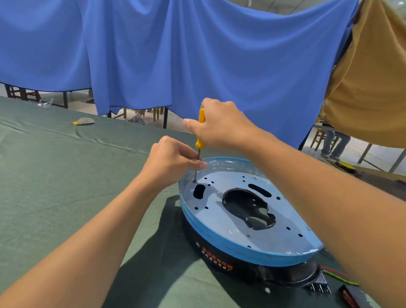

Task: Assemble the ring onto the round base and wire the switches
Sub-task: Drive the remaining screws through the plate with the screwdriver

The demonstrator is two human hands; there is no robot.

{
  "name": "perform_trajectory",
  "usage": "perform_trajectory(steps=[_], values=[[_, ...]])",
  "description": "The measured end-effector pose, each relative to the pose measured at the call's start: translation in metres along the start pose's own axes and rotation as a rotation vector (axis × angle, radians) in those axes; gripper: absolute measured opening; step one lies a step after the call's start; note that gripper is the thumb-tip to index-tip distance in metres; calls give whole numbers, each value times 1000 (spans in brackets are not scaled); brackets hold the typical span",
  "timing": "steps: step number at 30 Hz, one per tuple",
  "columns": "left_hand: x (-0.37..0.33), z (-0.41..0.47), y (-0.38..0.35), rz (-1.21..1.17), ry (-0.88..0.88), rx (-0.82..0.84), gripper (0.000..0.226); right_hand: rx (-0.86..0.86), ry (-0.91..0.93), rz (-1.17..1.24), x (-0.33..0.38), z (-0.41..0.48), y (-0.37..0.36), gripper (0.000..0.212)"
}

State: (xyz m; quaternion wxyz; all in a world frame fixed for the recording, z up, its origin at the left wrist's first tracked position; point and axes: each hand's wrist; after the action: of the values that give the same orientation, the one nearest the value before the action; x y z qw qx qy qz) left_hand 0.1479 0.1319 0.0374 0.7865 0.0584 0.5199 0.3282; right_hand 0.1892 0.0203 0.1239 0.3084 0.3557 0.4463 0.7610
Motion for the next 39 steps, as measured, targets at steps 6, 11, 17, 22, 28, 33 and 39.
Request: perform_trajectory(steps=[6, 11, 17, 22, 28, 33, 39], values=[[0, -1, 3, -5, -10, 110, 20, 0, 85, 32, -1, -2, 13, 22], [0, -2, 2, 54, -55, 190, 25, -4, 129, 101, -4, 0, 11, 27], [-3, -2, 3, 77, -87, 54, 11, -114, 117, -9, -6, 1, 9, 32], [-4, -4, 4, 134, -106, 17, 9, 32, 77, -70, -3, 0, 5, 29], [-1, -2, 5, 89, -68, 126, 21, -47, 153, -96, 6, -1, 13, 20], [-2, -4, 1, 105, -64, -13, 11, -79, -28, -137, 4, -5, 9, 39], [-1, -2, 5, 118, -80, 92, 12, 38, 177, -111, 4, 0, 16, 15]])
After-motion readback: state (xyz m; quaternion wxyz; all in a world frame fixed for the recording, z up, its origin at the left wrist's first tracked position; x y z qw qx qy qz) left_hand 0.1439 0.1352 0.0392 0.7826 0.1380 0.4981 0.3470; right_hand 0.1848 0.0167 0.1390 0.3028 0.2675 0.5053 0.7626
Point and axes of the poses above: each hand's wrist, its own z-axis towards the middle knuckle, its own y-axis out of the back of the hand, x = y × z, and after that the axes turned 7 degrees about -y, right-handed
